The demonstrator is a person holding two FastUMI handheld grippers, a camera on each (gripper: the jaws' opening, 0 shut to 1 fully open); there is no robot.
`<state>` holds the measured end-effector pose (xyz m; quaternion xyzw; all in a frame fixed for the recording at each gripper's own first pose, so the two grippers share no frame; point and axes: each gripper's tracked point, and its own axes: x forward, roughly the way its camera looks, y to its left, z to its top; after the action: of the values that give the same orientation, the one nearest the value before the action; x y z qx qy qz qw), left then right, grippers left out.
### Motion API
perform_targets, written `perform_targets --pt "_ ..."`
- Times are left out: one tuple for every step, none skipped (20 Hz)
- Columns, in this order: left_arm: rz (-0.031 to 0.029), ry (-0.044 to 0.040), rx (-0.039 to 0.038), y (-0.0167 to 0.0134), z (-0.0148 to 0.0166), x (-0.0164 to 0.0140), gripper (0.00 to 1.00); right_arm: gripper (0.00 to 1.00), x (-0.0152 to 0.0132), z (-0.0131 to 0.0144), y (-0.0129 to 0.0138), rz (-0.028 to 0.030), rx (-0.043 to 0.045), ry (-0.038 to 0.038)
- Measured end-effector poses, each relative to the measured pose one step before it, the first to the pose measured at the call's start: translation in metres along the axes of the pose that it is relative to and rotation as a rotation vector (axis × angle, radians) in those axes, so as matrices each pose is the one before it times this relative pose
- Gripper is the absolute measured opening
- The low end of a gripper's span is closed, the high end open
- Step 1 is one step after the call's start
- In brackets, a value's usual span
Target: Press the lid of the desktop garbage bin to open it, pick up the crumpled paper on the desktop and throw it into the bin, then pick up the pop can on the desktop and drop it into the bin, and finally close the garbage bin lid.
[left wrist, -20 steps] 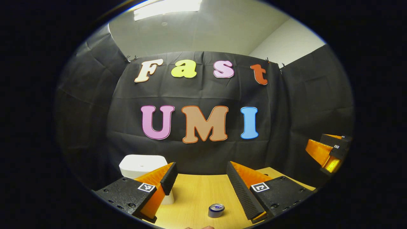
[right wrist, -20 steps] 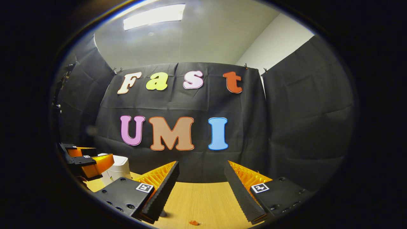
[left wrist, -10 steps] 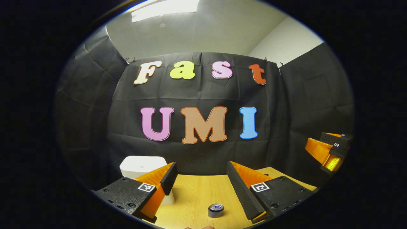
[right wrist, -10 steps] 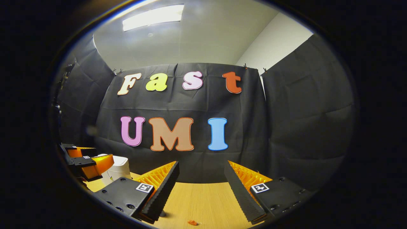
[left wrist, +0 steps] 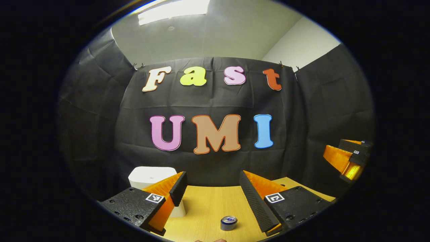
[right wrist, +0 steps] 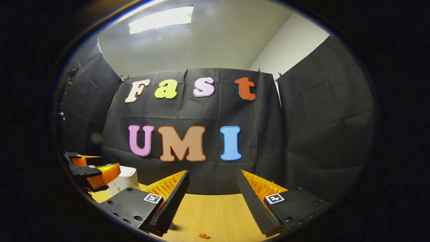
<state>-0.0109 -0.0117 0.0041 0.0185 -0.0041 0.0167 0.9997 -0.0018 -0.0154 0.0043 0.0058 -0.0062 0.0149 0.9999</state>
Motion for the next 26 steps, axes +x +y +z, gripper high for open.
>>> perform_targets --pt "0.00129 0.00123 0.00272 -0.00006 0.00102 0.00012 0.93 0.95 -0.00071 0.00025 0.00019 0.00229 0.00035 -0.00125" --pt "0.00149 -0.00082 0.00266 0.00020 -0.00044 -0.00038 0.93 0.95 0.00007 -0.00002 -0.00028 0.00243 0.00091 -0.00231" --pt "0.00181 -0.00037 0.00217 -0.00048 0.00039 -0.00040 0.93 0.95 0.00062 -0.00074 -0.00049 0.00173 0.00113 -0.00002" --pt "0.00123 -0.00079 0.00114 0.00017 0.00033 -0.00087 0.93 0.95 0.00101 0.00024 0.00051 0.00306 0.00179 0.00176" --pt "0.00299 0.00013 0.00071 0.00018 -0.00004 0.00024 0.93 0.95 0.00055 -0.00108 0.00007 0.00319 0.00209 0.00256" --pt "0.00316 0.00333 -0.00039 0.00142 -0.00158 0.00030 0.93 0.96 0.00068 -0.00155 0.00021 0.00268 0.00167 0.00396" --pt "0.00419 0.00224 -0.00215 0.00117 -0.00012 0.00000 0.93 0.96 0.00058 -0.00047 -0.00024 0.00232 0.00094 0.00260" --pt "0.00421 0.00202 -0.00188 0.00083 -0.00057 -0.00166 0.93 0.95 -0.00059 -0.00052 -0.00022 0.00192 0.00008 0.00210" --pt "0.00450 0.00008 -0.00138 0.00134 0.00062 -0.00094 0.93 0.95 0.00068 0.00063 -0.00002 0.00207 0.00036 -0.00049" --pt "0.00509 0.00038 0.00058 0.00099 -0.00129 -0.00097 0.92 0.95 -0.00040 -0.00006 0.00080 0.00125 -0.00077 -0.00117" --pt "0.00312 0.00019 0.00056 0.00060 0.00051 -0.00059 0.92 0.95 0.00071 0.00063 -0.00015 0.00103 -0.00043 -0.00107" --pt "0.00110 0.00012 -0.00020 -0.00005 -0.00009 0.00018 0.92 0.95 -0.00049 -0.00018 0.00092 0.00207 -0.00025 -0.00153" --pt "-0.00024 0.00063 -0.00055 -0.00023 0.00027 0.00034 0.92 0.95 0.00006 0.00021 0.00003 0.00072 -0.00006 -0.00001" --pt "-0.00062 0.00006 0.00062 -0.00026 -0.00031 -0.00007 0.93 0.95 -0.00070 -0.00062 0.00007 0.00040 -0.00025 0.00066" --pt "-0.00064 -0.00068 0.00089 -0.00057 0.00029 -0.00079 0.93 0.95 0.00006 -0.00008 -0.00027 -0.00033 0.00067 0.00051" --pt "-0.00080 -0.00068 0.00050 0.00010 -0.00062 -0.00063 0.93 0.95 -0.00053 -0.00106 -0.00063 0.00026 0.00029 0.00055" --pt "-0.00148 -0.00030 -0.00096 -0.00025 0.00078 0.00009 0.93 0.95 -0.00040 0.00071 -0.00078 -0.00130 -0.00006 -0.00032" --pt "-0.00151 0.00047 -0.00148 -0.00034 -0.00050 0.00052 0.93 0.95 0.00038 0.00051 -0.00012 -0.00244 -0.00090 -0.00083" --pt "-0.00096 0.00073 -0.00160 -0.00137 -0.00047 -0.00063 0.93 0.95 -0.00014 0.00047 -0.00085 -0.00167 -0.00051 -0.00060" --pt "-0.00054 0.00217 -0.00148 -0.00051 -0.00060 0.00119 0.92 0.95 -0.00048 -0.00027 -0.00080 -0.00072 0.00003 -0.00024" --pt "-0.00032 0.00194 -0.00150 -0.00065 -0.00040 0.00042 0.93 0.95 -0.00004 0.00026 -0.00081 0.00085 -0.00032 -0.00077" --pt "0.00015 0.00158 -0.00142 -0.00106 -0.00094 -0.00065 0.93 0.95 -0.00024 -0.00065 0.00018 0.00155 -0.00154 0.00087" --pt "-0.00097 0.00219 -0.00050 -0.00174 -0.00020 -0.00029 0.93 0.95 0.00030 -0.00054 -0.00070 0.00322 -0.00186 0.00057" --pt "-0.00261 0.00239 0.00049 -0.00181 -0.00101 0.00001 0.93 0.95 0.00022 -0.00090 -0.00151 0.00346 -0.00132 0.00023" --pt "-0.00291 -0.00148 0.00056 -0.00222 0.00072 -0.00029 0.93 0.95 0.00093 -0.00035 -0.00078 0.00393 -0.00057 0.00056" --pt "0.00037 -0.00354 0.00155 -0.00256 0.00047 -0.00075 0.93 0.95 0.00037 -0.00160 -0.00161 0.00369 -0.00008 0.00118"
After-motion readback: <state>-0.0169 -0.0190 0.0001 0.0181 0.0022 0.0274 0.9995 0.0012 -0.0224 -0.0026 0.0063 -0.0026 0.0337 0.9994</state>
